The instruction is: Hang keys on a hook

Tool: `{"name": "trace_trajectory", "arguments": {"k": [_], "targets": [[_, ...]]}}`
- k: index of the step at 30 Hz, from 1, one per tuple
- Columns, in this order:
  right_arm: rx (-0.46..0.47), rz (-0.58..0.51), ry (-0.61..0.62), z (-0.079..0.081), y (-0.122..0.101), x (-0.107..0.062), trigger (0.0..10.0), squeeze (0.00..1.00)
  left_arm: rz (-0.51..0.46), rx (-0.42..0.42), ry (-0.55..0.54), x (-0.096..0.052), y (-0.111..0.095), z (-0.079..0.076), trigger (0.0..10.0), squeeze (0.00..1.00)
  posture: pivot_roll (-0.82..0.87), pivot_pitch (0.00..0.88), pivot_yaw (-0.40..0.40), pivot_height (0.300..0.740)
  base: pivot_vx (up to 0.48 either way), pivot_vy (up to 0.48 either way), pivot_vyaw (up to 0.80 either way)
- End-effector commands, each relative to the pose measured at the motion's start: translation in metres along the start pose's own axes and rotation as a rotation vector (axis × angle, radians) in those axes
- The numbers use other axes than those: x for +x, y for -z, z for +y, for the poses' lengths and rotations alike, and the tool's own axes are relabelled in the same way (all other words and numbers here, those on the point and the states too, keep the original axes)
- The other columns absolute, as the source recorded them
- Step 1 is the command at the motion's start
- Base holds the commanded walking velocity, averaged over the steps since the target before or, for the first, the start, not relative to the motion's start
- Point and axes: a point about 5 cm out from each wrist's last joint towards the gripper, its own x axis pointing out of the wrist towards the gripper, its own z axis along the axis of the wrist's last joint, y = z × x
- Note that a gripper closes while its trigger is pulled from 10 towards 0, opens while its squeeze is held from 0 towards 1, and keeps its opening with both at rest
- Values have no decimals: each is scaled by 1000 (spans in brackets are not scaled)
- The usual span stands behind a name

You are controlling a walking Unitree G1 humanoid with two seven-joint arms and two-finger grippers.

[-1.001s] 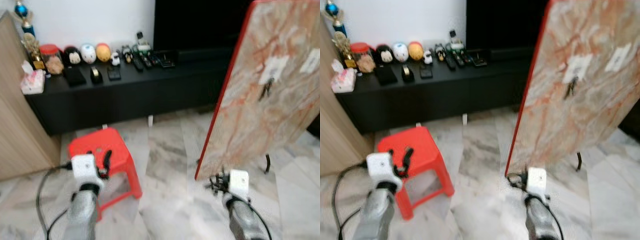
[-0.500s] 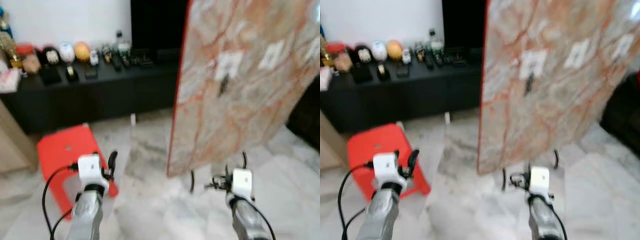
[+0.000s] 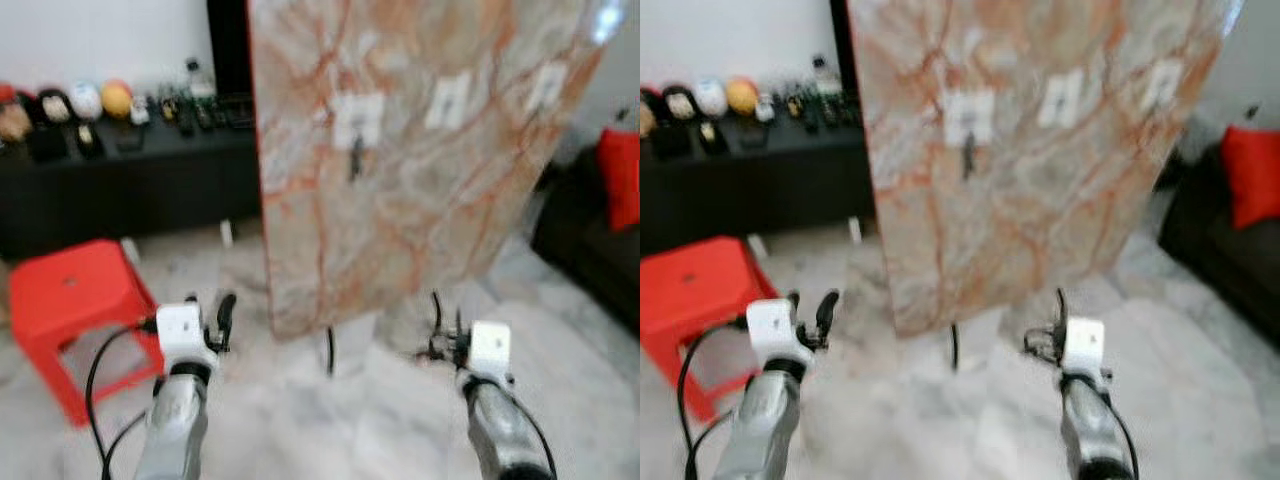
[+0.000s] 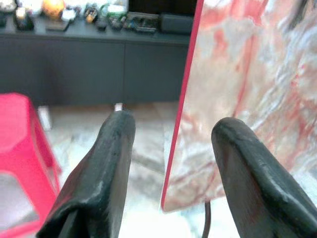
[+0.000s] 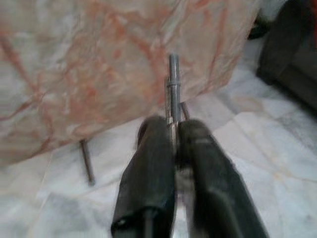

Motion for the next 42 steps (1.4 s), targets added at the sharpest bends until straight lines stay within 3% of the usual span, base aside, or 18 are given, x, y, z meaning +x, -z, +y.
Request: {"name": "trace_trajectory", "arguments": {"k": [1,9,14,16,17,19,22,23,24,25,30,42], "targets": [[-4,-34,10,-3,-9,4,10000,0,-5,1,14,2,-1,-5,10000,0,10,0,-91,740,0,0,0],[3,-49,33,-9,-13,5,10000,0,-2,-15,5,2,0,-2,10000,0,9,0,-91,740,0,0,0],[3,-49,42,-12,-14,5,10000,0,110,34,6,1,17,6,10000,0,16,0,-89,740,0,0,0],[4,-49,41,-10,-14,5,10000,0,281,124,-42,-16,55,29,10000,0,7,0,-81,740,0,0,0],[4,-49,41,-10,-14,5,10000,0,281,124,-42,-16,55,29,10000,0,7,0,-81,740,0,0,0],[8,-51,44,-11,-14,5,10000,0,379,117,-97,-33,74,46,10000,0,10,0,-79,740,0,0,0],[10,-51,46,-11,-14,5,10000,0,469,127,-127,-48,89,56,10000,0,18,0,-80,740,0,0,0],[10,-49,49,-11,-13,5,10000,0,532,129,-146,-60,100,61,10000,0,16,0,-81,740,0,0,0],[10,-49,49,-11,-13,5,10000,0,532,129,-146,-60,100,61,10000,0,16,0,-81,740,0,0,0],[8,-54,55,-12,-14,6,10000,0,592,128,-165,-71,109,66,10000,0,13,0,-83,740,0,0,0],[5,-78,102,-19,-20,7,10000,0,641,123,-171,-85,120,65,10000,0,9,0,-82,740,194,0,0],[-7,-121,214,-34,-30,8,10000,0,657,92,-137,-86,127,52,10000,0,2,0,-77,740,416,0,0]]}}
